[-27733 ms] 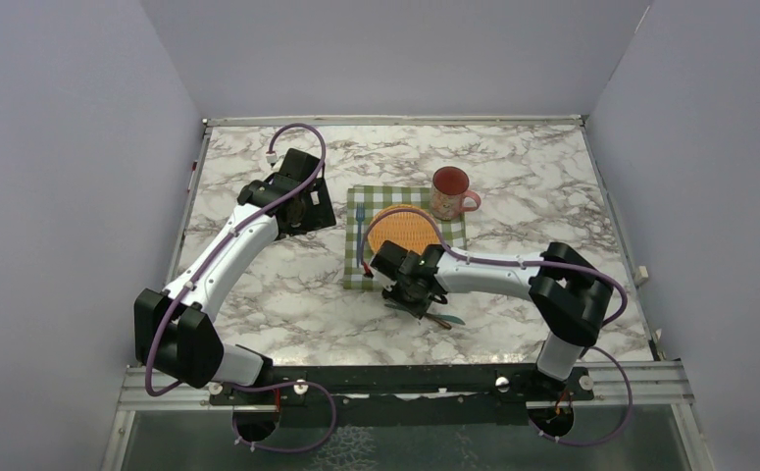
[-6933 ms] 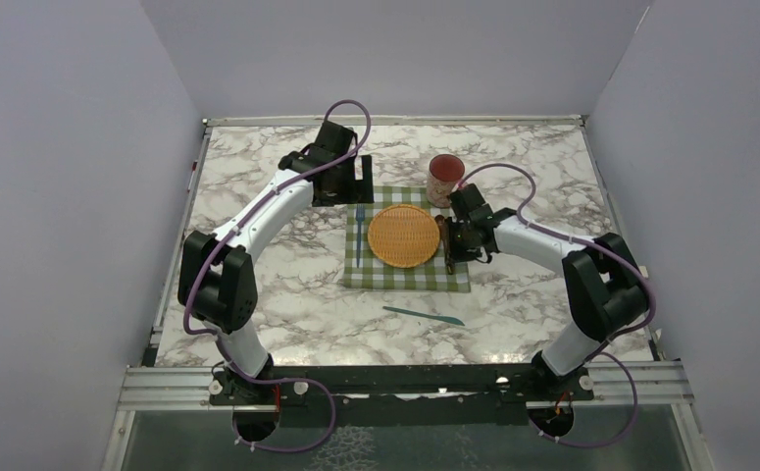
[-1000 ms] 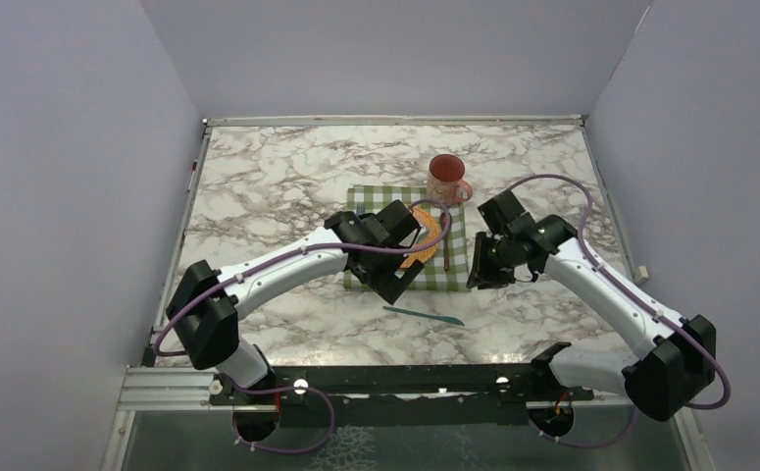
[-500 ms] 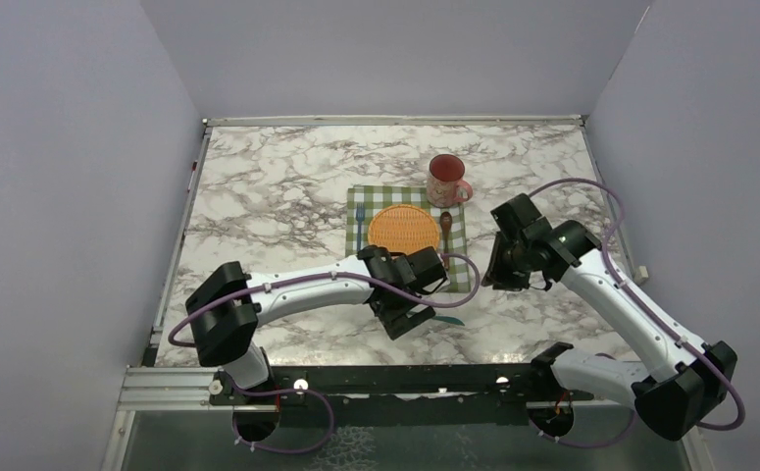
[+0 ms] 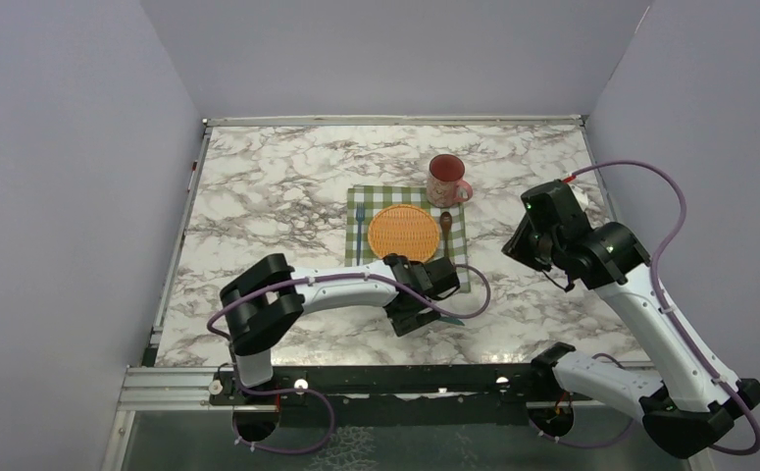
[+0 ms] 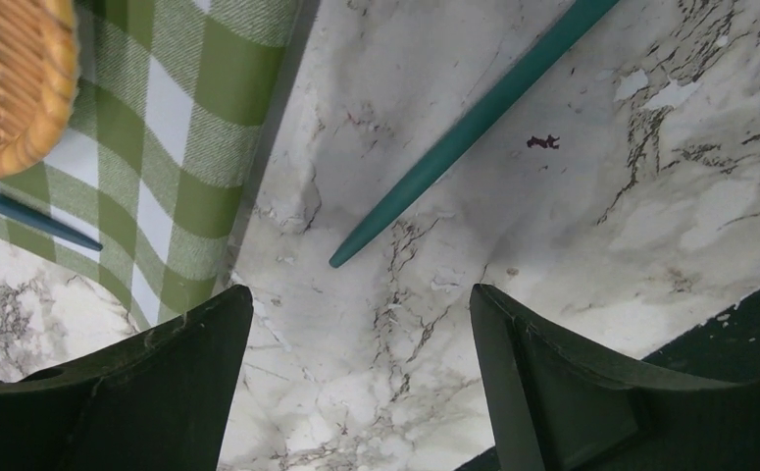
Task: Set the dinner table for one person
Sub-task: Pick up the knife at the center of the board.
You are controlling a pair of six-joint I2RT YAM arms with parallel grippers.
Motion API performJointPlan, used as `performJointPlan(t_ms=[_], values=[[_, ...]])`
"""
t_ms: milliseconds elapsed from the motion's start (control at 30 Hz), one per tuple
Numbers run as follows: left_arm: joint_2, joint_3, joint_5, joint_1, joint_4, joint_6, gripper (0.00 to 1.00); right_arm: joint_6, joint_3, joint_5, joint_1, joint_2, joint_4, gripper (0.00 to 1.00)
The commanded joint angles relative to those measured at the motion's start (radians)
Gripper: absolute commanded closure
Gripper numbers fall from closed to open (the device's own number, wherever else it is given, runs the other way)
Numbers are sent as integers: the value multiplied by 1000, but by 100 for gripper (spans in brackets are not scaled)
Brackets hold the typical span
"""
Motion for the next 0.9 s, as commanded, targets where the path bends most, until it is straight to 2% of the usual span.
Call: performJointPlan(t_ms=[0,300,600,867], values=[[46,35,-10,-18,38,31,16,31,-19,56,2,-25,-20,70],[104,65,12,-18,72,37,19,-9,-3,71,2,-30,-2,70],[148,86,64,-18,98,30,25,-8,12,93,2,-54,-10,70],[179,97,158,-16,92,26,43,-13,23,113,3,-64,-6,70]])
